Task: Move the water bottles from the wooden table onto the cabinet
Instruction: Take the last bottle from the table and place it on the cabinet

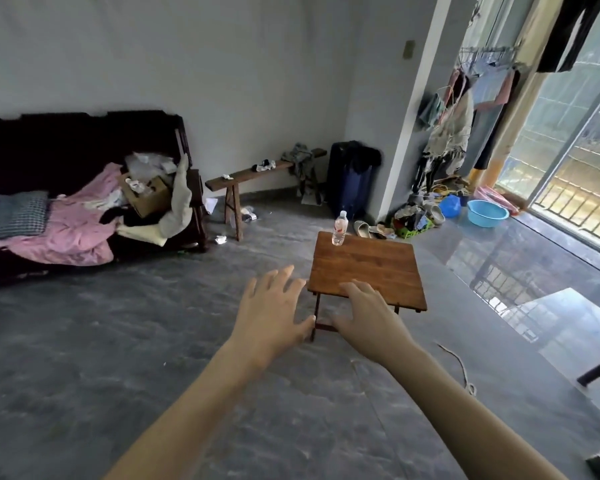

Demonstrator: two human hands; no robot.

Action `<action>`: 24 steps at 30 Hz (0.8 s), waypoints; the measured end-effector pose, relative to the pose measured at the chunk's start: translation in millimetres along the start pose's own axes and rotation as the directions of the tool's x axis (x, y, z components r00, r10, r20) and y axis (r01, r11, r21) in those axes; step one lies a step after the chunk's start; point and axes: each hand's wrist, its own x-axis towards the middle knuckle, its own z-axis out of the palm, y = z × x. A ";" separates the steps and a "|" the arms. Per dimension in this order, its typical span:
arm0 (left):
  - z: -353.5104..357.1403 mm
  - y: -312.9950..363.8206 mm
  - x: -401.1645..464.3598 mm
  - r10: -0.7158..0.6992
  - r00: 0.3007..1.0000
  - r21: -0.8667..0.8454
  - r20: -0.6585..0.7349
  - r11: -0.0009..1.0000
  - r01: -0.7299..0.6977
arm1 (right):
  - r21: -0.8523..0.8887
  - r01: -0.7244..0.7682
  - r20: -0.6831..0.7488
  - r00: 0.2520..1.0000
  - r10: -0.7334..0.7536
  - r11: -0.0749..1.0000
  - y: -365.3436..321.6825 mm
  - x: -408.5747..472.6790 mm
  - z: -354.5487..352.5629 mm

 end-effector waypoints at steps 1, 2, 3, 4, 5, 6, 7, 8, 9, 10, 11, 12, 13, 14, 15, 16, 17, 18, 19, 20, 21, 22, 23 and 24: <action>0.9 -2.8 10.2 -0.011 1.000 -0.002 -0.001 1.000 0.011 | 0.008 0.006 -0.001 1.000 -0.006 1.000 1.4 12.2 -1.8; 1.6 -6.1 20.8 -0.022 1.000 -0.010 -0.001 1.000 0.022 | 0.019 0.007 -0.005 1.000 -0.007 1.000 2.6 24.5 -3.8; 2.4 -9.9 31.1 -0.033 0.999 -0.020 0.000 0.999 0.033 | 0.030 0.006 -0.006 1.000 -0.006 1.000 3.6 36.8 -5.7; 3.6 -13.8 41.5 -0.041 0.999 -0.025 0.003 0.999 0.042 | 0.037 0.006 -0.002 1.000 -0.006 0.999 4.5 48.9 -6.8; 4.8 -18.2 51.8 -0.046 0.999 -0.023 0.006 0.999 0.047 | 0.038 0.007 0.006 1.000 -0.007 0.999 4.9 60.7 -7.0; 5.9 -23.3 63.0 -0.050 0.999 -0.019 0.008 0.999 0.050 | 0.035 0.008 0.014 1.000 -0.009 0.999 4.7 73.1 -5.9; 6.9 -29.1 75.0 -0.053 0.999 -0.017 0.008 0.998 0.053 | 0.028 0.012 0.023 1.000 -0.012 1.000 4.0 86.1 -4.1; 7.6 -35.1 88.0 -0.056 0.998 -0.019 0.006 0.998 0.056 | 0.021 0.016 0.031 0.999 -0.016 1.000 2.6 99.8 -1.8; 8.1 -41.8 100.9 -0.057 0.998 -0.023 0.002 0.998 0.057 | 0.014 0.019 0.039 0.999 -0.019 1.000 0.9 113.7 0.7; 8.2 -48.8 115.1 -0.056 0.998 -0.028 -0.004 0.998 0.056 | 0.007 0.020 0.045 0.999 -0.020 1.000 -1.1 128.6 3.3; 7.7 -56.2 129.6 -0.054 0.998 -0.032 -0.011 0.998 0.054 | 0.000 0.019 0.051 0.999 -0.019 1.000 -3.3 144.2 5.6; 6.8 -64.4 144.5 -0.052 0.999 -0.034 -0.016 0.998 0.052 | -0.007 0.017 0.056 0.998 -0.017 1.000 -5.7 160.8 7.7; 5.3 -73.4 160.3 -0.051 0.998 -0.036 -0.023 0.998 0.050 | -0.014 0.015 0.061 0.998 -0.014 1.000 -8.4 178.2 9.4; 3.2 -82.8 177.1 -0.051 0.998 -0.035 -0.029 0.998 0.050 | -0.017 0.014 0.064 0.998 -0.013 1.000 -11.6 196.7 10.7; 0.9 -92.2 194.1 -0.052 0.998 -0.033 -0.033 0.998 0.051 | -0.019 0.014 0.065 0.998 -0.013 1.000 -14.7 215.4 11.2; -1.4 -100.7 211.0 -0.050 0.998 -0.033 -0.036 0.998 0.049 | -0.024 0.014 0.065 0.998 -0.013 1.000 -17.7 234.4 11.6; -3.4 -108.4 227.5 -0.044 0.998 -0.034 -0.035 0.999 0.042 | -0.032 0.014 0.067 0.998 -0.012 0.999 -20.5 252.9 12.0; -5.4 -115.3 243.4 -0.031 0.999 -0.032 -0.034 0.999 0.030 | -0.038 0.012 0.068 0.998 -0.009 0.999 -22.9 270.5 12.7; -7.3 -121.1 259.0 -0.016 0.999 -0.027 -0.038 1.000 0.015 | -0.038 0.009 0.067 0.998 -0.006 0.999 -24.4 286.9 13.5; -9.2 -126.0 274.3 -0.002 0.999 -0.016 -0.043 1.000 0.002 | -0.034 0.006 0.065 0.998 -0.003 0.999 -25.3 301.9 14.8; -11.1 -130.8 289.0 0.008 0.999 -0.011 -0.046 1.000 -0.009 | -0.028 0.001 0.062 0.998 0.001 1.000 -25.8 315.5 16.2; -12.8 -135.0 302.6 0.015 0.999 -0.014 -0.044 1.000 -0.015 | -0.025 -0.005 0.060 0.998 0.006 1.000 -25.6 328.0 17.2; -14.6 -138.4 314.7 0.019 0.999 -0.021 -0.038 1.000 -0.020 | -0.026 -0.013 0.061 0.998 0.014 1.000 -24.7 338.9 17.7; -15.9 -141.8 325.5 0.025 0.999 -0.026 -0.033 0.999 -0.026 | -0.027 -0.021 0.061 0.998 0.022 0.999 -23.1 349.9 18.1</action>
